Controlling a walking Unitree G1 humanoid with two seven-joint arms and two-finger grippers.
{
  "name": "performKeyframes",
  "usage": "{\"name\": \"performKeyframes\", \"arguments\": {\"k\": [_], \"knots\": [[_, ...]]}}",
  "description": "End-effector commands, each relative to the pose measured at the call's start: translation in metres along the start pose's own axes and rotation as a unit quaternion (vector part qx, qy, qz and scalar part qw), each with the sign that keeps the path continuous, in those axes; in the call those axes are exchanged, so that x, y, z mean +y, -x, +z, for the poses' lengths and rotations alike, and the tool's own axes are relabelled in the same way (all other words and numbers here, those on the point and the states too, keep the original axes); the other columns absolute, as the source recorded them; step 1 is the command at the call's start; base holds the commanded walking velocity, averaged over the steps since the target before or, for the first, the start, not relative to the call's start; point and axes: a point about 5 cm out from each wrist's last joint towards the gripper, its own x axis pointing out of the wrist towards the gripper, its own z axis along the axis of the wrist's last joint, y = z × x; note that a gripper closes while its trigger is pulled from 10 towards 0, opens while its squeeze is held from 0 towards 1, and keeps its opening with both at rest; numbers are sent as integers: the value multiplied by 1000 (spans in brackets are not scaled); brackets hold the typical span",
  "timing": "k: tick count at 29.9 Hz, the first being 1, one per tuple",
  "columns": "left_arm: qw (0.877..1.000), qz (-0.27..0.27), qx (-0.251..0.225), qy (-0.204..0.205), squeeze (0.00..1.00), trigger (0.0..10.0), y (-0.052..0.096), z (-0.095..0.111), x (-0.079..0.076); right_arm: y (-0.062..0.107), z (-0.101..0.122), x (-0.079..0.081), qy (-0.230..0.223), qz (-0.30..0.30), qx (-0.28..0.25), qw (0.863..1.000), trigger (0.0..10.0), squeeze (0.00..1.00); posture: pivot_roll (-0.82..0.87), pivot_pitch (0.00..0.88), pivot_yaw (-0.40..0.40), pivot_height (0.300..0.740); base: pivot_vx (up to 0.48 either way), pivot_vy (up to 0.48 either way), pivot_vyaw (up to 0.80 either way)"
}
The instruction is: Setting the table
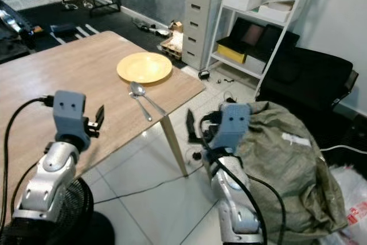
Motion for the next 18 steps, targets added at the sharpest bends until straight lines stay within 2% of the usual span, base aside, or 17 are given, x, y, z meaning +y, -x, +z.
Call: {"name": "performKeyframes", "arguments": {"k": [1, 16, 18], "knots": [[1000, -4, 12, -2, 0, 10000, 0, -5, -2, 1, -2, -5, 1, -11, 5, 1000, 10000, 0, -60, 0, 102, 740, 398, -262, 0], [1000, -7, 10, 7, 0, 10000, 1, -4, -4, 1, -2, -5, 2, -11, 4, 1000, 10000, 0, -59, 0, 102, 740, 397, -245, 0], [1000, -10, -1, 12, 0, 10000, 2, -1, -5, 1, -2, -5, 2, -11, 4, 1000, 10000, 0, -60, 0, 102, 740, 0, 0, 0]]}}
